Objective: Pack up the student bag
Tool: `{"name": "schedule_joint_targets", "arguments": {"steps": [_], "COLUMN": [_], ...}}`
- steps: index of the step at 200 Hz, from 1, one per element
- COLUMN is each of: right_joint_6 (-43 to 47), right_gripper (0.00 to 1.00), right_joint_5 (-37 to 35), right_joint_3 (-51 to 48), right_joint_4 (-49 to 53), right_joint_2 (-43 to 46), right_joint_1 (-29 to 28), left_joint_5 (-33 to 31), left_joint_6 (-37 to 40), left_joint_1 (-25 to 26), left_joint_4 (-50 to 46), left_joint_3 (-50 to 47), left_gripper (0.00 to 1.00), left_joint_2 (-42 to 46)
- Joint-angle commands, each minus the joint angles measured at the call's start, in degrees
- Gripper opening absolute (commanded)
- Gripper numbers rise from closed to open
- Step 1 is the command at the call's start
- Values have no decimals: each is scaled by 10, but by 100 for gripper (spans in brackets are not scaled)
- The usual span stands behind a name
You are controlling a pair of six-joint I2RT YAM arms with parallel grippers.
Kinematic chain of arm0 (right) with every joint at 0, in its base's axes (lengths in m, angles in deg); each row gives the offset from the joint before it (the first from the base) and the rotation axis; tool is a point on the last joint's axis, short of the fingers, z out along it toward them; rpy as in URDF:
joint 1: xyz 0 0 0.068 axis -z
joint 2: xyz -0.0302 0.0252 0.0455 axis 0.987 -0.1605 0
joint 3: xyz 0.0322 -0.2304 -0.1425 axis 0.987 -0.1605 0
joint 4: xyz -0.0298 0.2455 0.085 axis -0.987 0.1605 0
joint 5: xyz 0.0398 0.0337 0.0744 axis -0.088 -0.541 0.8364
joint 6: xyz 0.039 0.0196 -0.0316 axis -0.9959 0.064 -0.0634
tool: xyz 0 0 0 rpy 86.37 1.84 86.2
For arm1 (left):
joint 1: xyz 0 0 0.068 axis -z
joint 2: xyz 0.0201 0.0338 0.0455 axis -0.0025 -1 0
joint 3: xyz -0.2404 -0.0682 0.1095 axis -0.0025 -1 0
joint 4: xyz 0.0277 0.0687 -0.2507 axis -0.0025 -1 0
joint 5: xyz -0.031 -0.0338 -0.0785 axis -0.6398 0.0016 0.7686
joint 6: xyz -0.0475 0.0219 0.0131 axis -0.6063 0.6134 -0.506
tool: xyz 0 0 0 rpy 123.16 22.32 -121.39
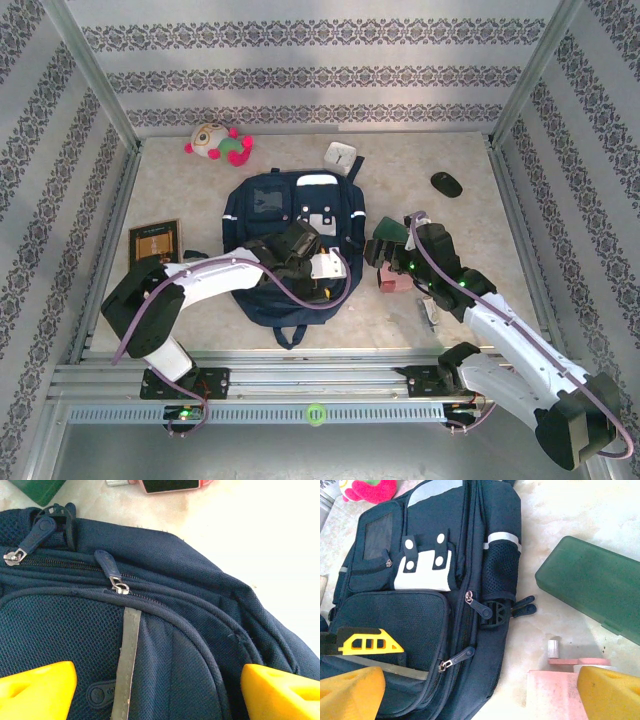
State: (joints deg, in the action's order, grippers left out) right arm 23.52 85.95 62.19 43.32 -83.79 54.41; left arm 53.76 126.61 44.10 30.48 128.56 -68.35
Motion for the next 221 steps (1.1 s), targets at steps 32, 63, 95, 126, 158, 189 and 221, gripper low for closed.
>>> {"name": "schedule_joint_targets", "arguments": {"steps": [32,63,95,126,158,189,221], "right_joint_6": [-12,-17,55,163,317,479,640], "right_gripper": [98,98,98,98,96,83,74], "right_joint_5": [9,-8,74,113,190,264,295], "right_joint_3": [-9,-7,8,22,55,75,97], "right_joint_4": [-16,-6,-19,-19,-6,8,30], "right_joint_2": [0,6,4,-1,-31,-87,-167], "right_joint_1": [5,5,6,33,80,108,108], "left_joint_5": [-160,-156,-38,100,226,288,314], "left_joint_6": [-32,-41,-58,-76,-84,-71,-55], "left_joint_1": [8,8,-7,-74,-167,-229,-255], "left_joint_4": [71,103,121,54,8,-25,-43], "left_joint_3": [-16,-21,-40,-3,26,58,79], "left_gripper": [85,45,0,0,0,0,0], "left_joint_2": [-23,-3,114,186,222,234,232]}}
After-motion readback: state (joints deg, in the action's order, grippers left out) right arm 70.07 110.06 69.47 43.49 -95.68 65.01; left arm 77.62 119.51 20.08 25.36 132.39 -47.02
